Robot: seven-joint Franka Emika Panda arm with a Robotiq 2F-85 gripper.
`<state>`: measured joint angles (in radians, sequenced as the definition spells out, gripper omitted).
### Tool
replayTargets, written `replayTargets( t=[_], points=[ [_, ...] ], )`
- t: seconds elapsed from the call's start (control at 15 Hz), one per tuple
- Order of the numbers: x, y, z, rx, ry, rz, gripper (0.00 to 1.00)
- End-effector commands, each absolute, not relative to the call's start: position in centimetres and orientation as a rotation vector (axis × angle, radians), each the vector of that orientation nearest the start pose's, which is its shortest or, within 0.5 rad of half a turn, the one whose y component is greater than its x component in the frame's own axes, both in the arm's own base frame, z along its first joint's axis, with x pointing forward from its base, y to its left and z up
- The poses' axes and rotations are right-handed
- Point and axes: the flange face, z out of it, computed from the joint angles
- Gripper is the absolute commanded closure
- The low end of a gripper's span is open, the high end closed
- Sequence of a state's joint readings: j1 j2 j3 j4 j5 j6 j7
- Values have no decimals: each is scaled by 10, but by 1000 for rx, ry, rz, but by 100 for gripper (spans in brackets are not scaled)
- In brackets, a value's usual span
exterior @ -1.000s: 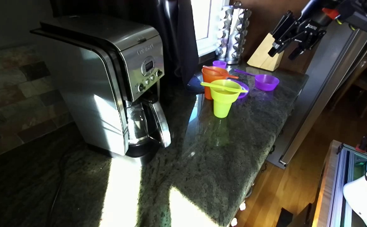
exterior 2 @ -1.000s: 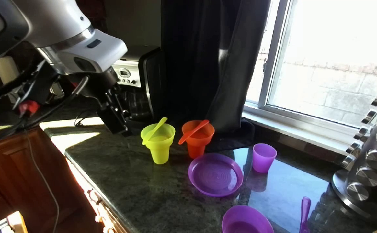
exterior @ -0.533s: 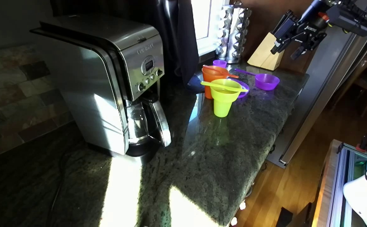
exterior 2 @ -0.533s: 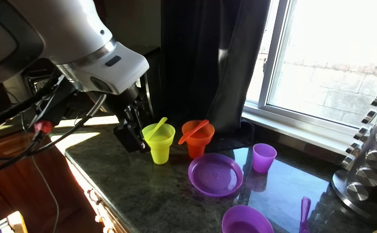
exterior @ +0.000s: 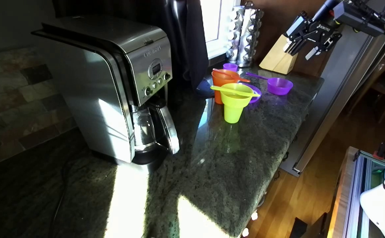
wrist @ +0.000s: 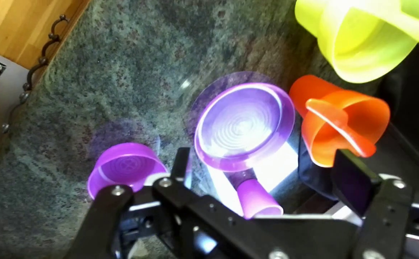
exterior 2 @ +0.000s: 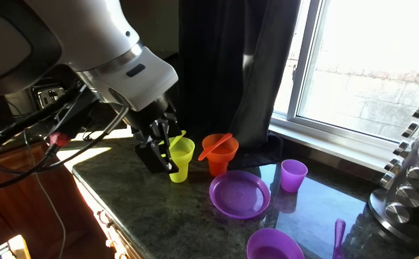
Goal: Put the purple plate on top of the purple bowl then place the cup and spoon on the plate.
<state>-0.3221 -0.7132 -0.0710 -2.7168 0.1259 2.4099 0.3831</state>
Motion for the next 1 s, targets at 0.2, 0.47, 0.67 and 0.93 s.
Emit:
replayTargets(
  t=[0.2, 0.47, 0.67, 0.93],
  points=[
    [405, -193, 451, -2681, 1304, -576, 0],
    [440, -203, 420, -2802, 1214, -458, 0],
    [461, -211, 398, -2854, 1156, -364, 0],
    [480, -221, 370, -2866, 1152, -225, 0]
  ],
)
